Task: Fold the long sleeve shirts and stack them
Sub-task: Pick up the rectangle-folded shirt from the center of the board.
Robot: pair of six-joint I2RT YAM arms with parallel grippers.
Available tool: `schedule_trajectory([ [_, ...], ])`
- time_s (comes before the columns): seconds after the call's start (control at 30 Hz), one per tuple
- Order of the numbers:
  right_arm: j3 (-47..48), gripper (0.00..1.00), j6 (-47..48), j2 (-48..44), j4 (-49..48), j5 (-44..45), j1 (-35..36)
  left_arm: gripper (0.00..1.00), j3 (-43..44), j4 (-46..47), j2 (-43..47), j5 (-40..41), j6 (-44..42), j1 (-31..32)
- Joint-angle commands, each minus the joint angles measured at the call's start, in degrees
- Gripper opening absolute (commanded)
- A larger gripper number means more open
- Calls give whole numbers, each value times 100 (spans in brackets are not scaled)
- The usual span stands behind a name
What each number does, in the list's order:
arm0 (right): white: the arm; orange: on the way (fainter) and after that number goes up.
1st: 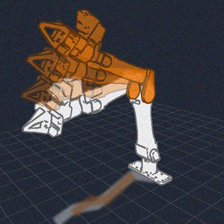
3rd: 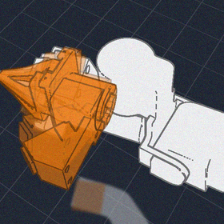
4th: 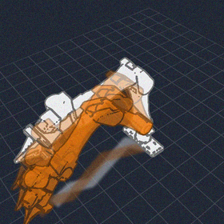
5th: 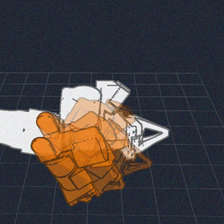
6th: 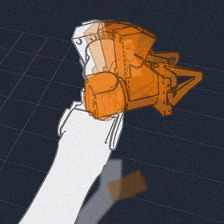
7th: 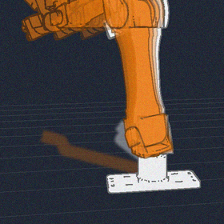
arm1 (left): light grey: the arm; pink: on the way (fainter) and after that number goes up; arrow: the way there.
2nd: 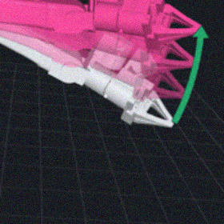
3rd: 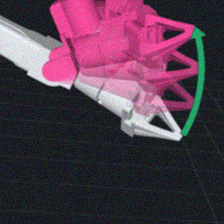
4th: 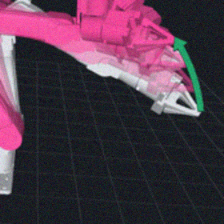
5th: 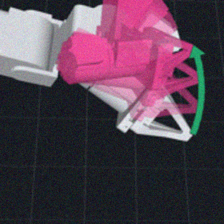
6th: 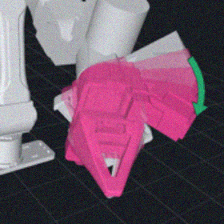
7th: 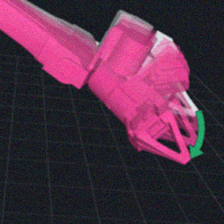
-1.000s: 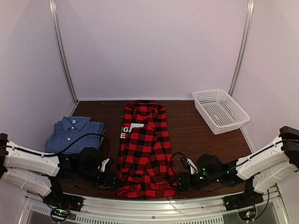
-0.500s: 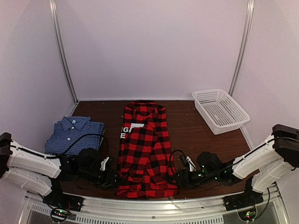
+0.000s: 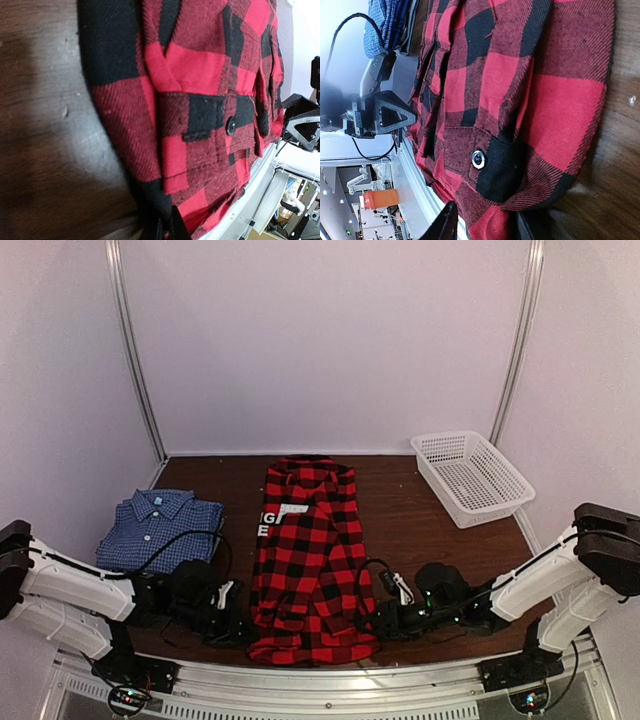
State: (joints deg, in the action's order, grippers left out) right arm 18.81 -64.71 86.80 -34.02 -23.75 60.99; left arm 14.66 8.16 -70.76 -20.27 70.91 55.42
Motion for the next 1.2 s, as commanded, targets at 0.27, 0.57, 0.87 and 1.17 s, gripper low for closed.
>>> schedule_trajectory([
  [0.27, 329, 19, 112, 105, -47, 15, -51, 0, 341, -477, 353, 54, -244, -42],
  [0.57, 422, 0, 121, -1, 26, 23, -57, 0, 449, -706, 594, 75, -284, -69],
  [0.87, 518, 0, 152, -96, 120, 85, -68, 0, 622, -984, 634, 107, -462, -209],
  [1.17, 315, 21, 117, -52, 102, 53, -68, 2, 442, -857, 464, -93, -439, -216],
])
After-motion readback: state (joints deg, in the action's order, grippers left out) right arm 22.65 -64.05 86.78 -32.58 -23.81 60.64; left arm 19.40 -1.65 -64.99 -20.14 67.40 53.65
